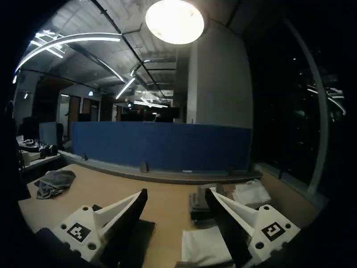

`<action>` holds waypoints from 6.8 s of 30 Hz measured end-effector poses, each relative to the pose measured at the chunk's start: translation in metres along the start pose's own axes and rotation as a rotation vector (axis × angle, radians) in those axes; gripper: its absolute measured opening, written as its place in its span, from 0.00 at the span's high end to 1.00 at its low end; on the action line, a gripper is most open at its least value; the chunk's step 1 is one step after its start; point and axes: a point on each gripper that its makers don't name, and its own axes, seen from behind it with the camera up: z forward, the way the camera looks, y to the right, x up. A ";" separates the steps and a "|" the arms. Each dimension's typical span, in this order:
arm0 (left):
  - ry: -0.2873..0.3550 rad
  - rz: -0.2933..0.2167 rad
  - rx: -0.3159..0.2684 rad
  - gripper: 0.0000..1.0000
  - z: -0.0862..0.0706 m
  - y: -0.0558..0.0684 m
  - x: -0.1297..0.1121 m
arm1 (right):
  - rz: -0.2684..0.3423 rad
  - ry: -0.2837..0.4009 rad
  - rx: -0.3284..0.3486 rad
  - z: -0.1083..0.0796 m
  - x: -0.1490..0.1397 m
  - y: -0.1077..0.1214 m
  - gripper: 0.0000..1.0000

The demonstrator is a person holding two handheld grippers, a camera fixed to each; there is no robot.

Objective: Fold towel

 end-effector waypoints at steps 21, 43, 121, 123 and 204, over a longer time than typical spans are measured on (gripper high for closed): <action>-0.248 0.074 -0.355 0.07 -0.019 0.076 -0.063 | -0.100 -0.252 0.274 -0.013 -0.063 -0.085 0.00; -0.395 0.129 -0.417 0.07 -0.023 0.093 -0.144 | -0.102 -0.362 0.313 -0.018 -0.125 -0.103 0.00; -0.782 0.266 -0.526 0.64 -0.064 0.123 -0.278 | -0.171 -0.732 0.419 -0.062 -0.292 -0.132 0.66; -0.783 0.270 -0.525 0.70 -0.064 0.124 -0.278 | -0.170 -0.732 0.417 -0.061 -0.292 -0.132 0.72; -0.617 0.122 -0.424 0.89 -0.048 0.120 -0.134 | -0.114 -0.525 0.405 -0.046 -0.146 -0.118 0.90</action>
